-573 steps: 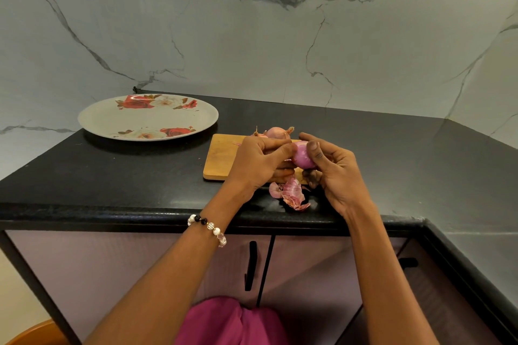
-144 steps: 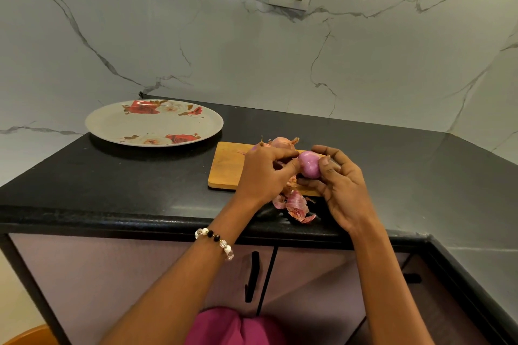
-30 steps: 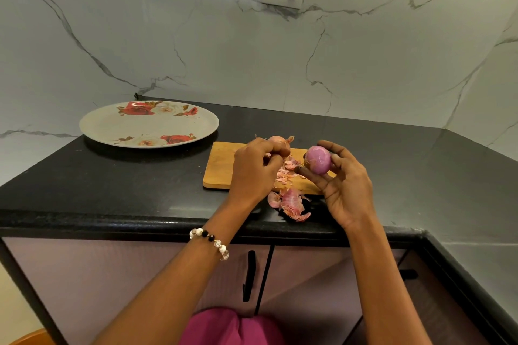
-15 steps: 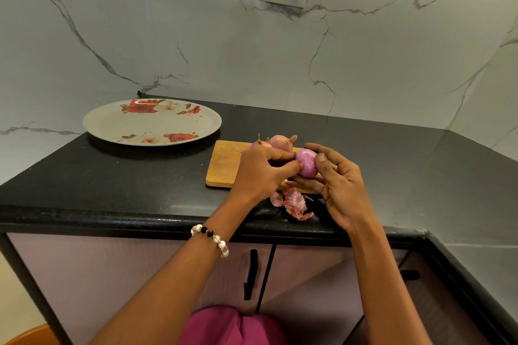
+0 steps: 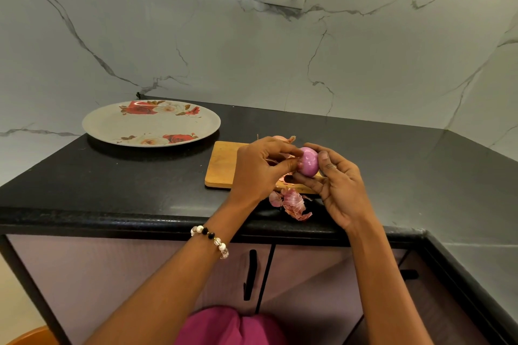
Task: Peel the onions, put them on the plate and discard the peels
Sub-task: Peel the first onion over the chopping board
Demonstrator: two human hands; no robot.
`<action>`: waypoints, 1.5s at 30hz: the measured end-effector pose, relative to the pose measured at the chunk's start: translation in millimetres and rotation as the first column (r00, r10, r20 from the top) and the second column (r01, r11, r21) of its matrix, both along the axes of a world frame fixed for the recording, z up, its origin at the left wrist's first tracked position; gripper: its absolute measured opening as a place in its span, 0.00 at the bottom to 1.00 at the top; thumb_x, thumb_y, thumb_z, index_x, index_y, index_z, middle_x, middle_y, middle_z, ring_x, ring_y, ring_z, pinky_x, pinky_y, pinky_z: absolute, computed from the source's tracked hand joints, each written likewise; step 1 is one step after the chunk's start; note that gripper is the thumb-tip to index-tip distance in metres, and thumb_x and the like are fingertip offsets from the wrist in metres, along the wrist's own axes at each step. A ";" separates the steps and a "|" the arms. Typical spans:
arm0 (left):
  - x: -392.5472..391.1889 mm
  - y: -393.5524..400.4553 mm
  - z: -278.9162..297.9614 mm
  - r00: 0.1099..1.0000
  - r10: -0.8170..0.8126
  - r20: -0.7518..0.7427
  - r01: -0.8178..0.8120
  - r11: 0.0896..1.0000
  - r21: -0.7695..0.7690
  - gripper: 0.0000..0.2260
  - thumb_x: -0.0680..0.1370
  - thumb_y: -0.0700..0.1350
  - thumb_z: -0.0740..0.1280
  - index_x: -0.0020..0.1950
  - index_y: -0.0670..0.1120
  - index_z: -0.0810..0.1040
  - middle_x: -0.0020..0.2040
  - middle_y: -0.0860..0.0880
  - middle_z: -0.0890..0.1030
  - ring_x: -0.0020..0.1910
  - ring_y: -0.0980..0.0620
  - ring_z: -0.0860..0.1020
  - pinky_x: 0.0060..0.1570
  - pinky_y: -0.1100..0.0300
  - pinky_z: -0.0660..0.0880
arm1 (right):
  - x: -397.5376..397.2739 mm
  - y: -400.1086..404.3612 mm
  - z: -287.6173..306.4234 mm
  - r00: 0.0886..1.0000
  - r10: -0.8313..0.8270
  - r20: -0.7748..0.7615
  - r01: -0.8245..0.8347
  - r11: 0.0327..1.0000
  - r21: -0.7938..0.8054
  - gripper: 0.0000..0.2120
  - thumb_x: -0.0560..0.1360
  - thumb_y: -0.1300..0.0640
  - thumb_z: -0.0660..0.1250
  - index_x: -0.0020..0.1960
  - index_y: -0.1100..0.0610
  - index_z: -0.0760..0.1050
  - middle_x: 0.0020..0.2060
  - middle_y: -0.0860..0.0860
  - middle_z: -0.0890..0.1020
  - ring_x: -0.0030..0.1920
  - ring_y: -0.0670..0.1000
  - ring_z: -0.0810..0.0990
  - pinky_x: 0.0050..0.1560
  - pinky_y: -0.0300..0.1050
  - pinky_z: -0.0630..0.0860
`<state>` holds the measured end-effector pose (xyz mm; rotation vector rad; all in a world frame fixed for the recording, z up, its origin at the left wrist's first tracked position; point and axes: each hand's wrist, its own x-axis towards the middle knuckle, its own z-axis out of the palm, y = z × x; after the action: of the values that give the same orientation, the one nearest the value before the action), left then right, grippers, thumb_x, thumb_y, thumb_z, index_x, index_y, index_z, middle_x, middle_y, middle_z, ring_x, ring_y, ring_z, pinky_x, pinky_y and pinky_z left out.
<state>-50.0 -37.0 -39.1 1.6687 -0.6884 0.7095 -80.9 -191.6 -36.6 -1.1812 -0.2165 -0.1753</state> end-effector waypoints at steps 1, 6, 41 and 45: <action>0.3 -0.4 -0.3 1.000 0.009 0.020 -0.009 1.000 0.011 0.09 0.70 0.39 0.75 0.49 0.43 0.84 0.46 0.53 0.82 0.43 0.59 0.82 0.42 0.69 0.77 | 0.3 0.0 0.0 1.000 0.004 -0.003 -0.004 1.000 -0.003 0.14 0.81 0.59 0.58 0.60 0.65 0.77 0.53 0.60 0.83 0.46 0.59 0.86 0.41 0.45 0.84; 0.7 -0.2 -0.6 0.995 0.048 0.093 -0.052 0.998 0.038 0.07 0.69 0.37 0.75 0.46 0.42 0.84 0.44 0.55 0.81 0.40 0.65 0.79 0.39 0.74 0.74 | 0.4 0.6 0.2 1.000 0.015 -0.002 -0.015 1.000 -0.011 0.13 0.82 0.61 0.57 0.59 0.65 0.77 0.51 0.58 0.84 0.45 0.58 0.86 0.41 0.44 0.84; 3.1 -3.1 -1.0 1.000 0.013 0.008 -0.014 0.997 0.075 0.04 0.72 0.38 0.73 0.46 0.44 0.81 0.47 0.50 0.80 0.38 0.56 0.79 0.36 0.65 0.77 | -1.3 -0.1 0.7 0.999 0.032 0.004 -0.032 0.999 -0.031 0.13 0.82 0.61 0.57 0.60 0.65 0.76 0.51 0.58 0.84 0.44 0.57 0.86 0.41 0.44 0.84; 5.5 -3.7 -2.9 0.997 0.049 0.067 -0.057 0.992 0.116 0.06 0.72 0.33 0.71 0.45 0.42 0.81 0.47 0.49 0.80 0.40 0.56 0.78 0.38 0.71 0.74 | -1.4 0.4 0.5 0.999 0.043 -0.005 -0.044 0.997 -0.063 0.14 0.82 0.61 0.57 0.62 0.66 0.75 0.49 0.58 0.85 0.43 0.57 0.86 0.41 0.44 0.84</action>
<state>-44.5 -40.7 -41.9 1.7836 -0.7456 0.7754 -82.3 -191.3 -36.1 -1.2382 -0.2454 -0.1286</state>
